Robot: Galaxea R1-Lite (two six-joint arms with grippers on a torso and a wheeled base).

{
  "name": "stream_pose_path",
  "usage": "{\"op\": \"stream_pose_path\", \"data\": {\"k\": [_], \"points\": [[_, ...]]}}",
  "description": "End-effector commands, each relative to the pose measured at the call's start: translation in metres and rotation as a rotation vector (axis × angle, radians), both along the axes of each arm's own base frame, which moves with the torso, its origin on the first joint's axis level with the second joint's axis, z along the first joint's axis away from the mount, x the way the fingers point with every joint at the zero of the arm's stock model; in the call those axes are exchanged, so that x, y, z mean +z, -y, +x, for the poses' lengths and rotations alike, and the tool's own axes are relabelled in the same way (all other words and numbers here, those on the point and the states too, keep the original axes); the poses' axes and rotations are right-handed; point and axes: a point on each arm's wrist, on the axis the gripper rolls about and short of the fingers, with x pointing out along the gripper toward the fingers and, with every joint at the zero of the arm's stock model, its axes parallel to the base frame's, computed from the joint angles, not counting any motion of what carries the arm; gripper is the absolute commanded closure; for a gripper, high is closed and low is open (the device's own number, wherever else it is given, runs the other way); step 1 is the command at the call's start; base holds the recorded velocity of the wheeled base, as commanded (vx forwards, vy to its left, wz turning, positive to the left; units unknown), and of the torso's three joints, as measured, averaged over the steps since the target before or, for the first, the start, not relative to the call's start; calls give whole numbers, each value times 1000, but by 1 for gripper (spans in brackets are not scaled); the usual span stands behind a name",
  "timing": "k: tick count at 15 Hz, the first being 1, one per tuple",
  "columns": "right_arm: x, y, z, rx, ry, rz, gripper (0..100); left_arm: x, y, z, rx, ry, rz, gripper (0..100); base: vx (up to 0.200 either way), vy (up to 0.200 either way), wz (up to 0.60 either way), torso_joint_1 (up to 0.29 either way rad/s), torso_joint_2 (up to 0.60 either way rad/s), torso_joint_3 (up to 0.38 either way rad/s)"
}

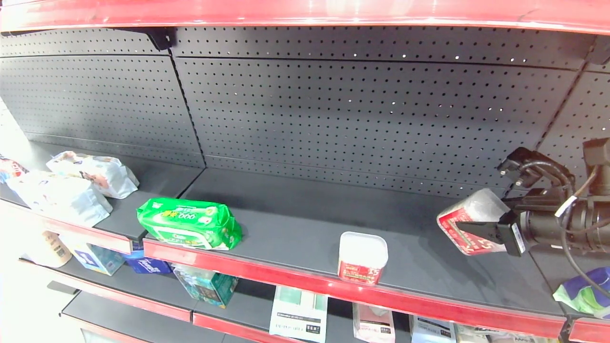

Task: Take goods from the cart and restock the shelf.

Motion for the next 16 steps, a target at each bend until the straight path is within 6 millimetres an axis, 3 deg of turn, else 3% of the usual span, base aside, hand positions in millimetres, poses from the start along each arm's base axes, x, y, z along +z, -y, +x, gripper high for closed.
{"op": "stream_pose_path", "data": {"k": [1,4,6,16], "points": [[-2,-1,4,2,-11,-1,100,6,3,5,143,-55,-4,0,0,0,0,0,0,0],[-1,-1,3,2,-6,-3,100,-4,5,2,183,-25,0,0,0,0,0,0,0,0],[-3,0,2,-3,-12,-3,100,-13,8,4,37,-13,24,0,0,0,0,0,0,0],[-12,1,10,-4,-50,-6,100,-12,8,4,42,-12,27,0,0,0,0,0,0,0]]}}
